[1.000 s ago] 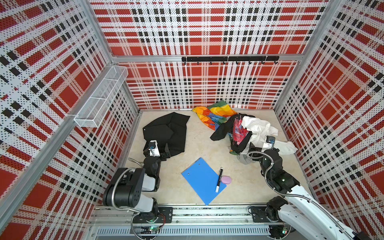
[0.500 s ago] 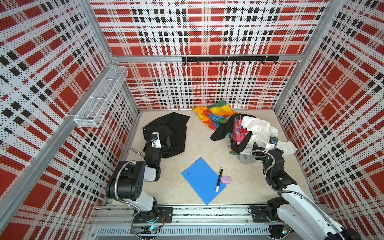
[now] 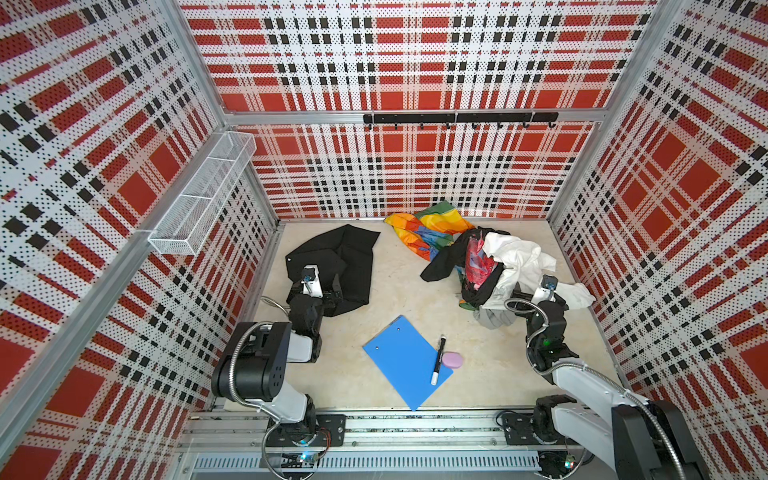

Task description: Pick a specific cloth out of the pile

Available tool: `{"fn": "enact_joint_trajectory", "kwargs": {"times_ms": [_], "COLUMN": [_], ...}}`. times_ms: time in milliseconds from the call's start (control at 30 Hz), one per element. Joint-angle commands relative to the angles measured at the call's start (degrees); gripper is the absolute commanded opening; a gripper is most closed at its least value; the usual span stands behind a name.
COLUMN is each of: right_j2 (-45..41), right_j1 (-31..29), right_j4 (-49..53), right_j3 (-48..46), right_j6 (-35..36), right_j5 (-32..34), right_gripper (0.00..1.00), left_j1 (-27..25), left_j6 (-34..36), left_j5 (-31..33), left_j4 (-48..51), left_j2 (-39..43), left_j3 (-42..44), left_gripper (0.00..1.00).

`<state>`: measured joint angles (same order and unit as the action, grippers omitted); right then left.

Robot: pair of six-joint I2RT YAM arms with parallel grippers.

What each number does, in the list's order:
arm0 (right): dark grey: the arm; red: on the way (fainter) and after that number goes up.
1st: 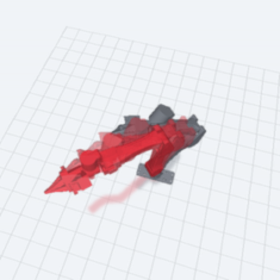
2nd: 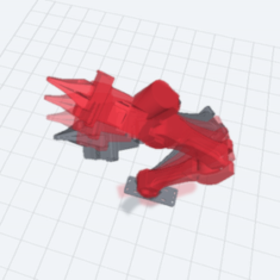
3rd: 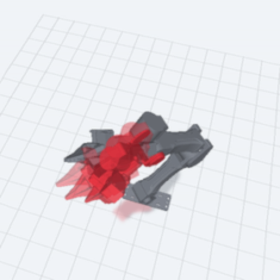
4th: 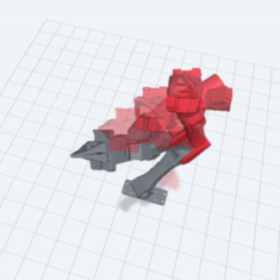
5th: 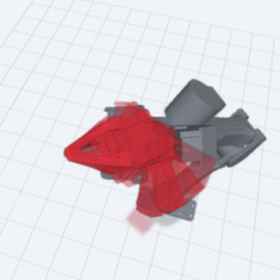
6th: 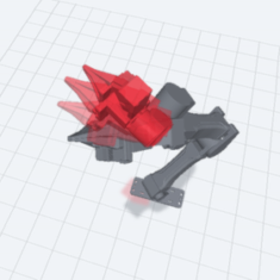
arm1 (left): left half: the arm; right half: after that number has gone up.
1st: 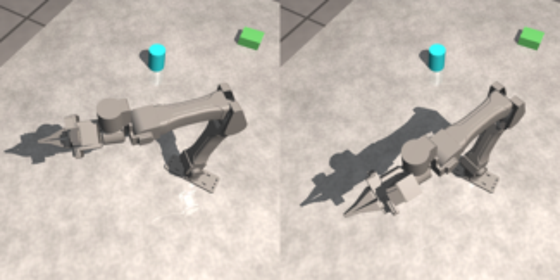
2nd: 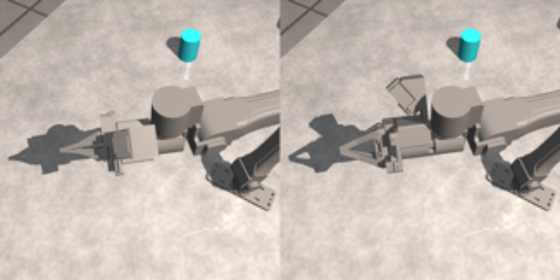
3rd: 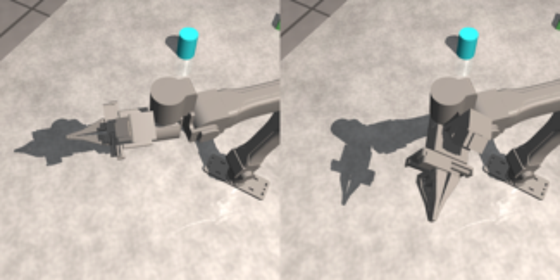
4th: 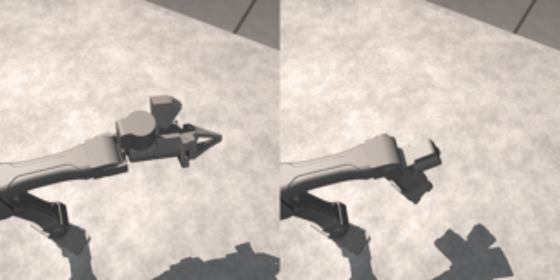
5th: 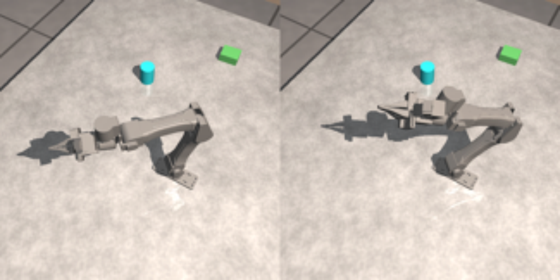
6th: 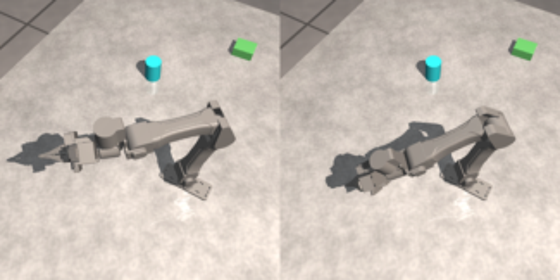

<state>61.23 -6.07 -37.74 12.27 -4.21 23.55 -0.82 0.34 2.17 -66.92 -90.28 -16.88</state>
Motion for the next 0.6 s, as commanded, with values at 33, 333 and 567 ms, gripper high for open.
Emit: {"fn": "enact_joint_trajectory", "kwargs": {"times_ms": [33,333,567], "right_j2": [2.3,14.9,22.5], "right_j1": [1.6,3.1,4.0], "right_j4": [-14.2,-29.5,-37.7], "right_j3": [-3.0,-2.9,-2.6], "right_j6": [1.1,3.3,3.3], "right_j5": [-0.8,-1.1,-3.9], "right_gripper": [1.00,1.00,1.00], "left_j1": [-0.3,-0.3,-0.3], "left_j6": [0.7,0.7,0.7], "left_j5": [0.6,0.8,0.8], "left_j4": [-0.7,-0.7,-0.7], "left_j2": [0.1,0.2,0.2], "left_j3": [0.4,0.4,0.4], "left_gripper": [0.99,0.99,0.99]}}
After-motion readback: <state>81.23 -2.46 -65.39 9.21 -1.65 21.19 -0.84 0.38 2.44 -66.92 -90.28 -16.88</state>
